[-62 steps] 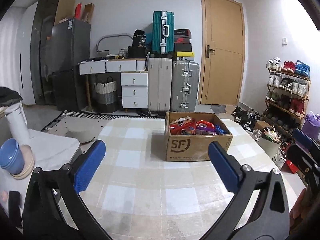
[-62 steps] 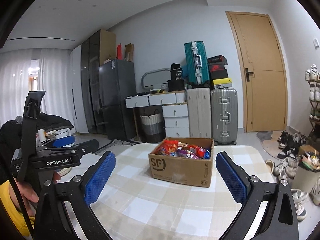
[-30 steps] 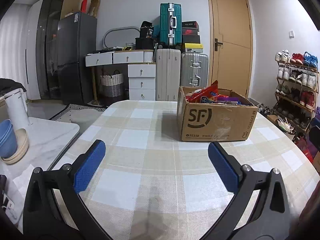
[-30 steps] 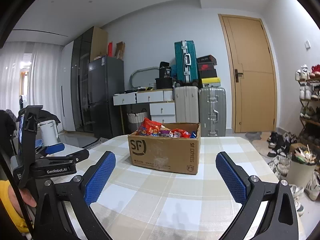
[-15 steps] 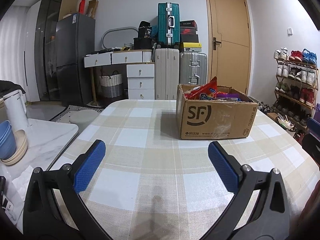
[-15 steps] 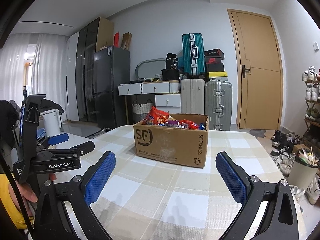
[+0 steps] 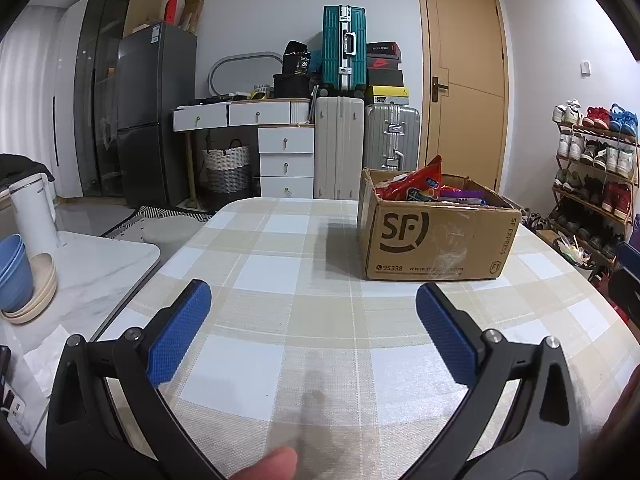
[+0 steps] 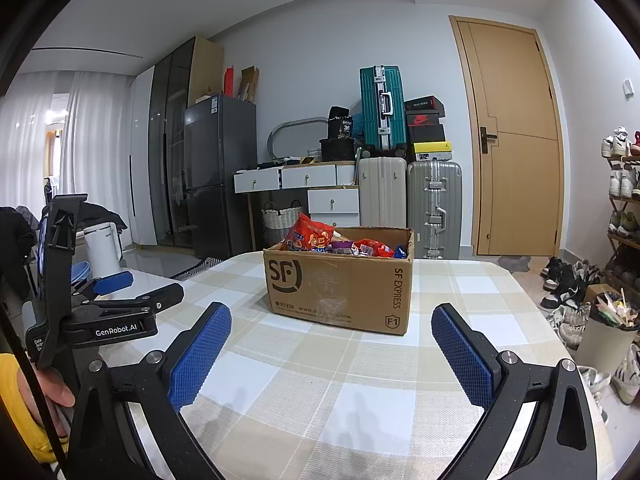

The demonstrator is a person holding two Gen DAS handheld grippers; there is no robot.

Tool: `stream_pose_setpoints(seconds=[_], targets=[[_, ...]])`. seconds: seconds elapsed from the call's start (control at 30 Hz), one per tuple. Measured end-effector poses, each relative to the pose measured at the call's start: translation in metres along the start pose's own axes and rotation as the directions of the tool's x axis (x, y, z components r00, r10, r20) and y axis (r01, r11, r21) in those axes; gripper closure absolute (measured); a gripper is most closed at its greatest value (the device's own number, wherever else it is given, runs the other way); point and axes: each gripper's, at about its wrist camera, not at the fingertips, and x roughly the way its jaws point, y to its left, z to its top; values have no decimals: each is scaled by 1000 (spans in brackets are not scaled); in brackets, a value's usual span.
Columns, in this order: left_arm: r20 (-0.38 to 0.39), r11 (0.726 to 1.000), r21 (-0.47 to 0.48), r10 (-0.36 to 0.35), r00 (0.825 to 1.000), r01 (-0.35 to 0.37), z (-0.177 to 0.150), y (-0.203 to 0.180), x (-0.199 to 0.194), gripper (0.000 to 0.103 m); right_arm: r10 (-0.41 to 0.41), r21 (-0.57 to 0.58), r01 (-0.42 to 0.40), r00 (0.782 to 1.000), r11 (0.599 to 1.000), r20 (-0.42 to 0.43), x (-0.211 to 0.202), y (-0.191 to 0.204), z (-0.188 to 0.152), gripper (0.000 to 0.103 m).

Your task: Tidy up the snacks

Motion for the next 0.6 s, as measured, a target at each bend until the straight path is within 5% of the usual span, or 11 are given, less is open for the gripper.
stream_pose_setpoints(seconds=[0.6], targets=[[25, 1000, 19, 22, 999, -22, -4, 4, -9, 0, 0, 2, 0, 1000, 1000, -2, 0, 0, -1, 1]])
